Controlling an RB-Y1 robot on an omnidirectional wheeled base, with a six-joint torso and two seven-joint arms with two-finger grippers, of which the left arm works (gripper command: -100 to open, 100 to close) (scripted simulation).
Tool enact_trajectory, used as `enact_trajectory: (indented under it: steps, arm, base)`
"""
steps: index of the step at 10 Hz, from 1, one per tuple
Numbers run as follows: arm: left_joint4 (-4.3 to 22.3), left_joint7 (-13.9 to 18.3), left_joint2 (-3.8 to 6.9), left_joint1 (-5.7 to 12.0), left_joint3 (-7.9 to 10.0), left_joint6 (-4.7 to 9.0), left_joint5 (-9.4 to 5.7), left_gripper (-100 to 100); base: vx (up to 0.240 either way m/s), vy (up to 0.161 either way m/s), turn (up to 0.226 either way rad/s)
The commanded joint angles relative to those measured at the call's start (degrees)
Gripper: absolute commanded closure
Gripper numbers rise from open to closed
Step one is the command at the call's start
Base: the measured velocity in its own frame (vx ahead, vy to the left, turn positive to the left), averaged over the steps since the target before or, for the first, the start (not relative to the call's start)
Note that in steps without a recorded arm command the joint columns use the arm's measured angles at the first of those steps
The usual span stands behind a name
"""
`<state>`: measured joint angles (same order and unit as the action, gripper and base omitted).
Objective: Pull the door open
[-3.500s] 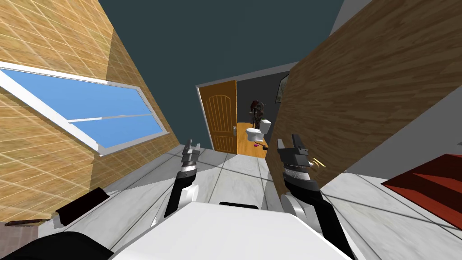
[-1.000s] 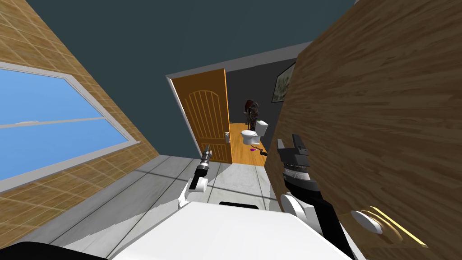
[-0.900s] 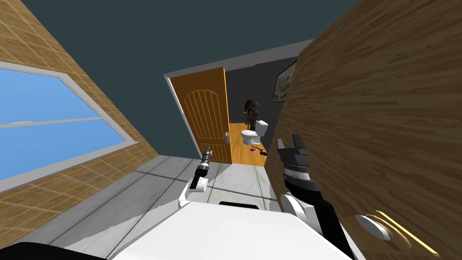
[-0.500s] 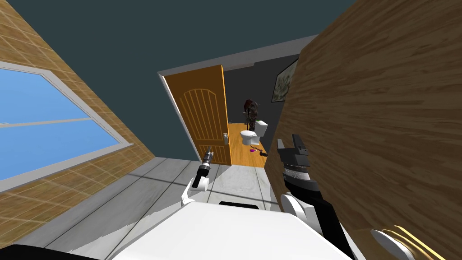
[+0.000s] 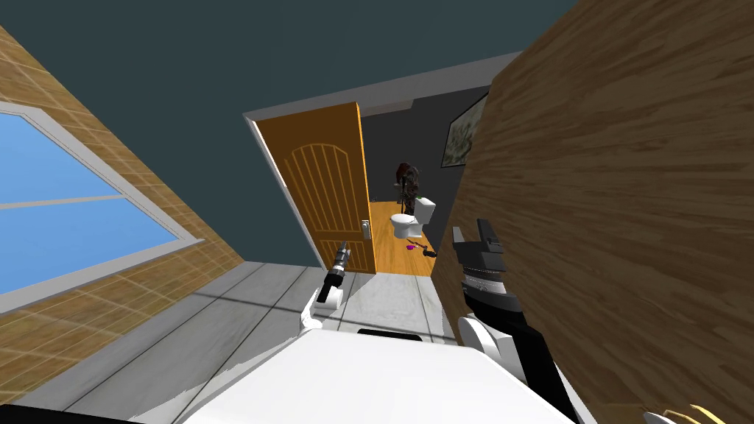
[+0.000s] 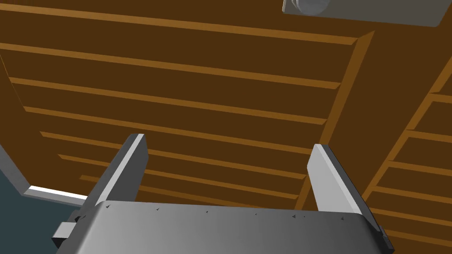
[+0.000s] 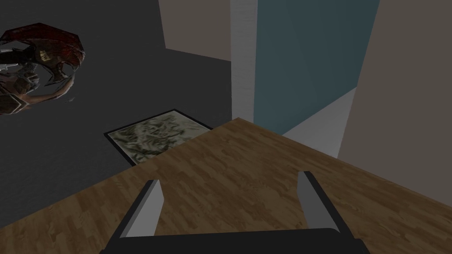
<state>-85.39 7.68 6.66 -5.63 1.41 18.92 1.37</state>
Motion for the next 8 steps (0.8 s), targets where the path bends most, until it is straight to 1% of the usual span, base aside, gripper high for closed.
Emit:
enact_trajectory:
  steps: [1, 2, 5, 6, 7, 8]
  arm:
    - [1.8, 0.0, 0.13, 1.05, -0.07, -0.37, -0.12, -100]
    - [3.7, 0.0, 0.24, 2.01, -0.19, -0.64, -0.24, -100]
    - [6.3, 0.0, 0.36, 3.27, -0.35, -0.98, -0.4, -100]
    - [7.9, 0.0, 0.43, 4.07, -0.45, -1.2, -0.51, -100]
    - [8.5, 0.0, 0.45, 4.4, -0.49, -1.3, -0.55, -100]
    - [9.8, 0.0, 0.5, 5.06, -0.57, -1.48, -0.63, -100]
  base:
    - [0.125, -0.016, -0.029]
    - [0.154, -0.005, -0.039]
    - [0.125, 0.001, -0.032]
    - [0.135, 0.001, -0.047]
    - [0.133, 0.003, -0.036]
    - [0.127, 0.013, -0.032]
